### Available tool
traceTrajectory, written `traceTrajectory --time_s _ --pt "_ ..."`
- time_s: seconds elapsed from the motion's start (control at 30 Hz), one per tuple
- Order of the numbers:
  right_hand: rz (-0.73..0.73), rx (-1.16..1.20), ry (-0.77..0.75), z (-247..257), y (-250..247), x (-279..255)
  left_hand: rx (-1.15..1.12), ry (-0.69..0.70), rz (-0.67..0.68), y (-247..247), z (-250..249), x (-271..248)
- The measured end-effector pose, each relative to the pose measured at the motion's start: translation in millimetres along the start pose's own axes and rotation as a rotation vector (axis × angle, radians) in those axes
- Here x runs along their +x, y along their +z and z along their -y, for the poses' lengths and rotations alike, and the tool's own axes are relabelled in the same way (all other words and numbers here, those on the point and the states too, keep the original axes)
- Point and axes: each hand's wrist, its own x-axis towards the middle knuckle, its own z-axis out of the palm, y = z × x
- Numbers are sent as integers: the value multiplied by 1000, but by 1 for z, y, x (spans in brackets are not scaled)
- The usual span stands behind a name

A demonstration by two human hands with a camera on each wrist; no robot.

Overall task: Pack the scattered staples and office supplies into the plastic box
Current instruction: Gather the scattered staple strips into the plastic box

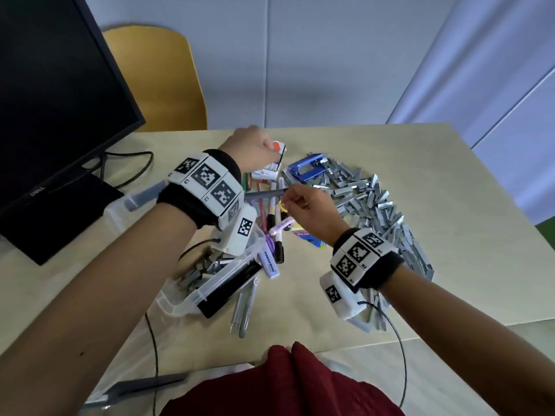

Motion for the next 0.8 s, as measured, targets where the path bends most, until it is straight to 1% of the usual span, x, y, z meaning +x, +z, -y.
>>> traceTrajectory --time_s 0.1,0.17,0.27,0.37,0.47,0.57,0.7,0.8 --pt "-24 -96 88 -36 -27 -5 1 49 68 29 -26 6" --pt "-13 -172 140 -61 -42 -12 -2 44 123 50 -38 10" --pt "38 -270 205 -97 -61 -25 -11 36 202 87 -51 15" --pt "122 -310 219 -123 -75 -37 6 9 293 125 -58 18" --pt "254 -367 189 -140 -87 -45 56 -74 338 157 -66 18" --pt "348 -400 141 -153 -91 -49 107 -173 362 186 -70 18" --pt "423 -458 87 -161 -89 -50 116 -304 356 216 -73 19" --pt "464 -505 53 -167 -86 -49 77 -384 320 229 -73 19"
